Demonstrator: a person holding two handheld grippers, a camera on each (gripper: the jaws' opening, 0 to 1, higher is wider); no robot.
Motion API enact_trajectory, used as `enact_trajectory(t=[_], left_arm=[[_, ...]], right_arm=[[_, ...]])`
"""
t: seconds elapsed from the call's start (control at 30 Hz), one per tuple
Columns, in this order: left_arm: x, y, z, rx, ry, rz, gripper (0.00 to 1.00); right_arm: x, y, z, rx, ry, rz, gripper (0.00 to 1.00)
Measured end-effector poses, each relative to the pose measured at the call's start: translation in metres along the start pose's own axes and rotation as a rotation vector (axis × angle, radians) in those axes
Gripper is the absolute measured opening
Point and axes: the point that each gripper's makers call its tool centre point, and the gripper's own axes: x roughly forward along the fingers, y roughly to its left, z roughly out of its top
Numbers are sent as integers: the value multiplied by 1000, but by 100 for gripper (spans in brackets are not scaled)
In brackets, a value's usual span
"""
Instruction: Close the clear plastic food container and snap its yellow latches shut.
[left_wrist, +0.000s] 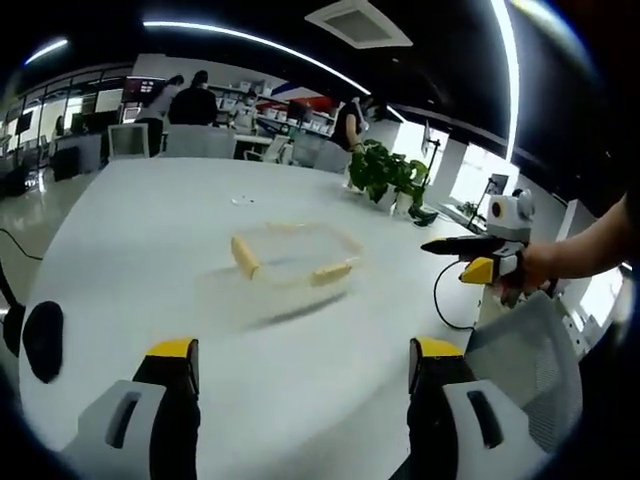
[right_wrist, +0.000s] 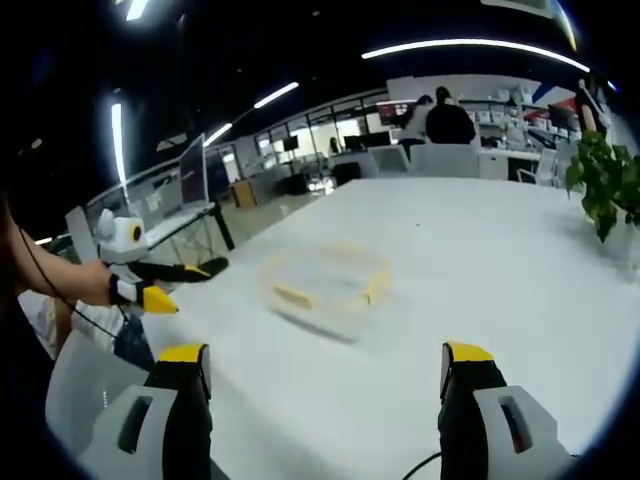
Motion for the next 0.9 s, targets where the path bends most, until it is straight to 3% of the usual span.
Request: enact_trajectory(t=[0.67,0.9], left_arm=[[-23,-27,-23,-40,-20,-10,83],[-30,-26,-27,-57,-34,21,83]], right_arm=[[-28,9,-12,22,-10,-8,97],[-37,9,-16,29,-14,-15,97]])
